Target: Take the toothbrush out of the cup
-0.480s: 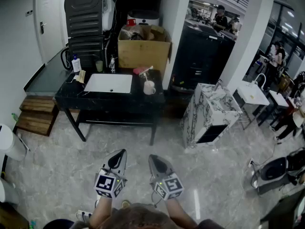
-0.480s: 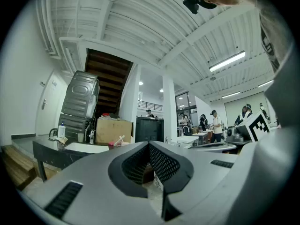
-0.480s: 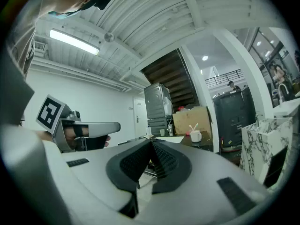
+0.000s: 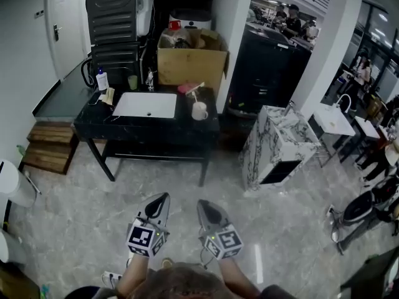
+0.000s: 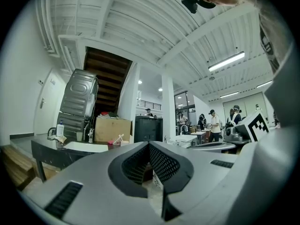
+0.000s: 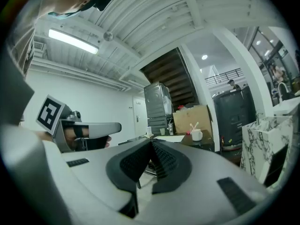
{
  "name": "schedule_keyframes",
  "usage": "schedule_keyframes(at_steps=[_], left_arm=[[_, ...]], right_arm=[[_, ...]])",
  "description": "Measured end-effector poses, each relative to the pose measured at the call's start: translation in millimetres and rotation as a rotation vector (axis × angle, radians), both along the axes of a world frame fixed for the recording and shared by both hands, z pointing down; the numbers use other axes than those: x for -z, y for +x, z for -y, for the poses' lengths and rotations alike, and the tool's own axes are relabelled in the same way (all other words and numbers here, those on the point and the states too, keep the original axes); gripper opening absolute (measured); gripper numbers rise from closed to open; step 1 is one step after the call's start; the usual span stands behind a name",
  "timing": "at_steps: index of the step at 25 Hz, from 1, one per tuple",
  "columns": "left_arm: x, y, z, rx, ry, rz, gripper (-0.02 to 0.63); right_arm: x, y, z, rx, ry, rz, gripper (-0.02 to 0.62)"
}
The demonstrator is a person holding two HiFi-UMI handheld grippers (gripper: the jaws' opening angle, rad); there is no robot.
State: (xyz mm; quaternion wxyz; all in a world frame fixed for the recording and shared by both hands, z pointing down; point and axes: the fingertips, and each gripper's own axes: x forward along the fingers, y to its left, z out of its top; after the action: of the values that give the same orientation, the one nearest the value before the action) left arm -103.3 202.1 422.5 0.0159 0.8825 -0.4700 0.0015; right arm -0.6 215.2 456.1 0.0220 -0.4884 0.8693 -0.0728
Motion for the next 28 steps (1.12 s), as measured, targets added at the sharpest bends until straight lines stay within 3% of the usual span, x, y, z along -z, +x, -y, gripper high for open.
schedule_keyframes(at_steps=[10,16,28], left_arm=[[0,-14,9,-0.066,0.001,0.001,0.002],[-10,-22,15,-0.115,-0.014,-0.013,0.0],[-26,-37,64,-0.125,-0.044,-0.021,0.001]], right_arm=[[5,-17,1,-0.014,0.036,0.034,0.002],[0,-18,3,-0.077,0.031,0.029,0.002],[-10,-27,56,-0.133,0.017,0.067,0.002]])
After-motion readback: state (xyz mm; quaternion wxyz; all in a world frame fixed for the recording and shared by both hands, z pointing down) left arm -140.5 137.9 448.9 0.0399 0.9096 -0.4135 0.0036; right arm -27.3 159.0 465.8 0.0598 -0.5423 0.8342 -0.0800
